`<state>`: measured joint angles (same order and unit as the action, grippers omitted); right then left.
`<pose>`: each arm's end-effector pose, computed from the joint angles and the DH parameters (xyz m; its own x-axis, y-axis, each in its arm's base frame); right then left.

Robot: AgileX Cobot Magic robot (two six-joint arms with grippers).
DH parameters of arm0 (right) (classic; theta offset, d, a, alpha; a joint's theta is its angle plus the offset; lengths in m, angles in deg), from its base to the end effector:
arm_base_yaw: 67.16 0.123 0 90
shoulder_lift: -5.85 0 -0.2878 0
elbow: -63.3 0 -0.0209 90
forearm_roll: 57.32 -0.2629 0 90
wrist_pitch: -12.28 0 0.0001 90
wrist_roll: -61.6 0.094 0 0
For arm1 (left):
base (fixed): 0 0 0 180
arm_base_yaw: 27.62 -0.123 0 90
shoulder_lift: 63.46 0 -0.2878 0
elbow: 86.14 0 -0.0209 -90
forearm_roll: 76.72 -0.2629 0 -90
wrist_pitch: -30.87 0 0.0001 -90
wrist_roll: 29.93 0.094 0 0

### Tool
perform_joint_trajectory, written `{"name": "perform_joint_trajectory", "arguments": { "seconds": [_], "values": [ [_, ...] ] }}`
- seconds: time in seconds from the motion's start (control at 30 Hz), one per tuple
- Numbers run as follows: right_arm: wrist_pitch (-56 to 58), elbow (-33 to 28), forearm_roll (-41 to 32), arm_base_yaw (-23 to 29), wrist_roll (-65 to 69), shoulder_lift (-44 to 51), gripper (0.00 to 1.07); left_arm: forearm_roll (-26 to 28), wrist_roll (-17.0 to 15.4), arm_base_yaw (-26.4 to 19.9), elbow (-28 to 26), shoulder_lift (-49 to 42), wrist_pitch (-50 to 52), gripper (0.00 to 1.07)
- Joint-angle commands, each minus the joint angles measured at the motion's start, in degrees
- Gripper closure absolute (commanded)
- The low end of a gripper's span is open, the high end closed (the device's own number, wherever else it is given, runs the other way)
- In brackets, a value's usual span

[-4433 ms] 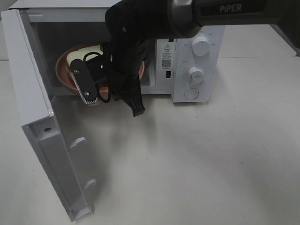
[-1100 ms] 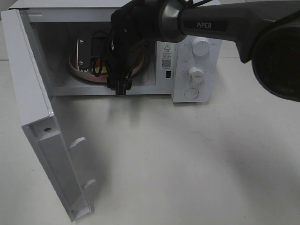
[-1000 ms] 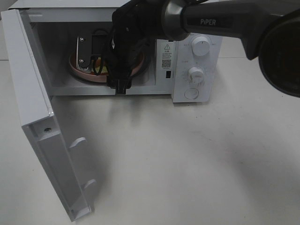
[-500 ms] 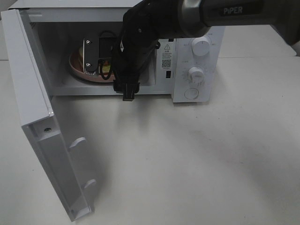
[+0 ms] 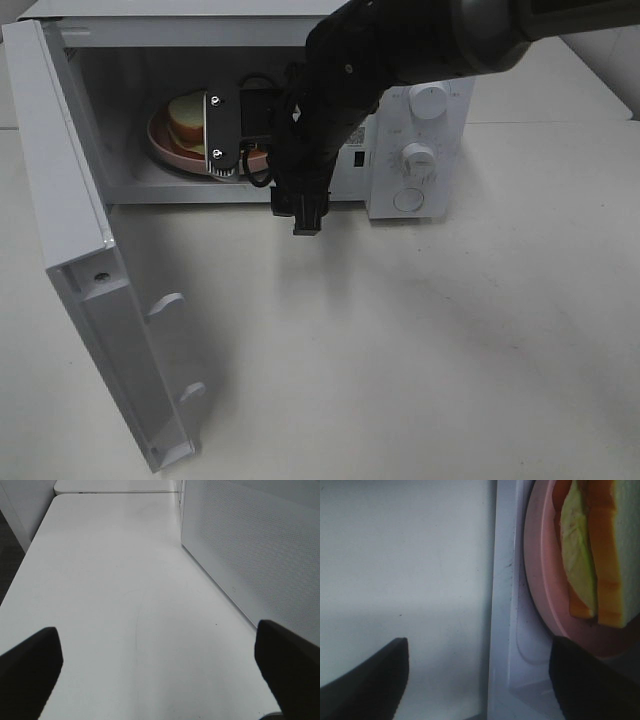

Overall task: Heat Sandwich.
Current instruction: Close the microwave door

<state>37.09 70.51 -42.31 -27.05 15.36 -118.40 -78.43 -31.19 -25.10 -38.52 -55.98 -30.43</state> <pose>0.3617 0.2913 0.1872 0.2107 -0.9472 -0.2416 -0.8099 -0.0308 -0.5858 0.0025 0.0024 0.2862 -0.4442 0.0119 -0.8959 0.0171 0.9998 0.0048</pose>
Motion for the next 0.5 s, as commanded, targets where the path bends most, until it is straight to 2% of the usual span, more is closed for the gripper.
{"name": "perform_joint_trajectory", "arguments": {
  "seconds": [0.03,0.5],
  "values": [
    [-0.46,-2.29,-0.06,0.0,0.57,2.06,0.32,-0.11,0.0,-0.17,0.0,-1.09,0.29,0.06],
    [-1.38,-16.27,-0.06,0.11,5.04,14.44,0.32,-0.11,0.0,-0.17,0.0,-1.09,0.29,0.06]
  ]
}}
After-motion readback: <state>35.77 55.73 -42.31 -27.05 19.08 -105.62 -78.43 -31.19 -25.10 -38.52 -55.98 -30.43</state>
